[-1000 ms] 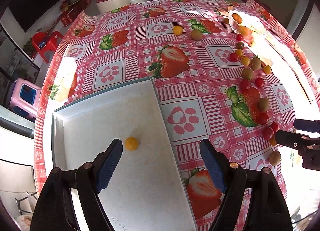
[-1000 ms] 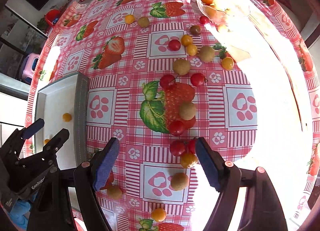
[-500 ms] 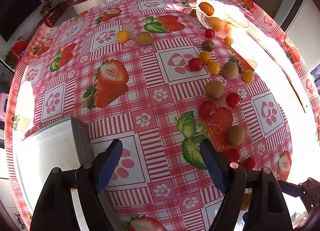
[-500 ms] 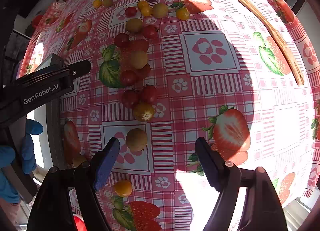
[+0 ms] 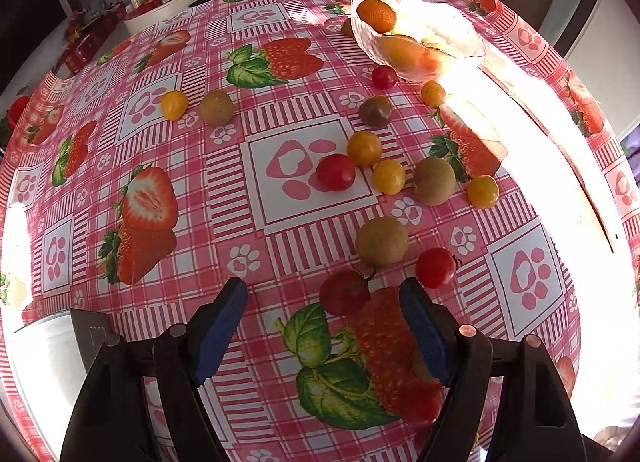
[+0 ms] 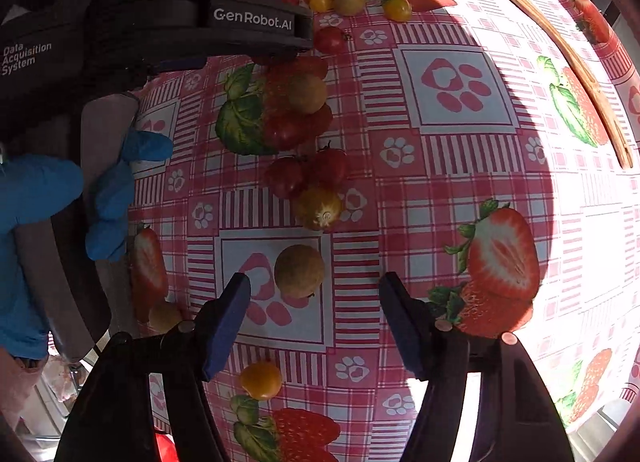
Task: Organize fruits
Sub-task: 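Grasp a red cherry tomato with the left gripper while the right grasps a brown one, then carry the red and brown tomatoes over the white tray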
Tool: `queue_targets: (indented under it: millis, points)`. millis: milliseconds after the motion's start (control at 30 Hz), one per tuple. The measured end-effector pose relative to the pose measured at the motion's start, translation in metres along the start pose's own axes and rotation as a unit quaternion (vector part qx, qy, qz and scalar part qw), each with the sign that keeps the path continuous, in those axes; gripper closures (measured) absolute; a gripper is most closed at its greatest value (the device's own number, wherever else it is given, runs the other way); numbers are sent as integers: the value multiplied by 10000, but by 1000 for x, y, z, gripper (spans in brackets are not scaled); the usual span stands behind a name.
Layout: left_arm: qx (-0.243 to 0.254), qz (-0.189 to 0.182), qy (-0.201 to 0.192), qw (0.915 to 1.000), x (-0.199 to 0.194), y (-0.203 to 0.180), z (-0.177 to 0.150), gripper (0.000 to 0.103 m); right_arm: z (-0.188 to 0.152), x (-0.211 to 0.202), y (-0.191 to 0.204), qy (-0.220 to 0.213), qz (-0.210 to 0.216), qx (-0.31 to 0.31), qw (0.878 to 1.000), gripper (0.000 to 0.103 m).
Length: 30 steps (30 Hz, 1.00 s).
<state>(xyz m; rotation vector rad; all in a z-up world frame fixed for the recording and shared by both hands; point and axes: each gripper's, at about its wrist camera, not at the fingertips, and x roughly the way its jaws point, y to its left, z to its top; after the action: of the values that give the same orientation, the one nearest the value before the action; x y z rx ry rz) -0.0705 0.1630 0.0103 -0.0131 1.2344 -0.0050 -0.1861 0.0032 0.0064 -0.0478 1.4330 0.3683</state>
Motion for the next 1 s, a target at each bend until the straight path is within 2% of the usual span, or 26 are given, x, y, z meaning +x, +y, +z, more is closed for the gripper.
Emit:
queue_targets:
  millis: [33, 167, 200, 233, 267, 333, 433, 533, 667, 1000]
  points:
    - [8, -1, 16, 10000, 2, -1, 0, 29, 1, 1, 5, -19, -20, -39, 10000, 34]
    - [-24, 12, -23, 10000, 2, -1, -1, 32, 2, 2, 16, -90, -110, -165, 9998, 47]
    - [-45, 21, -47, 10000, 1, -1, -1, 37, 2, 2, 18, -96, -134, -188, 9997, 50]
    - [-56, 8, -72, 10000, 0, -1, -1, 45, 2, 3, 23, -98, -154, -215, 9996, 56]
    - [-58, 10, -92, 9999, -1, 0, -1, 48, 2, 4, 25, -94, -169, -244, 9995, 63]
    - [-58, -21, -128, 9999, -2, 1, -1, 64, 3, 5, 31, -61, -180, -265, 9995, 75]
    - [-101, -83, -156, 9998, -4, 6, -1, 80, 2, 3, 29, -46, -135, -241, 9996, 75]
    - [-285, -322, -135, 9990, -7, 15, -4, 80, 3, 2, 24, -21, -57, -163, 9998, 75]
    - [-475, -433, -228, 9977, -22, 27, -11, 80, 7, -1, 12, -28, 73, -37, 10000, 75]
    - [-727, -371, -377, 9960, -62, 58, -40, 80, 24, -21, -12, -132, 197, 55, 9997, 75]
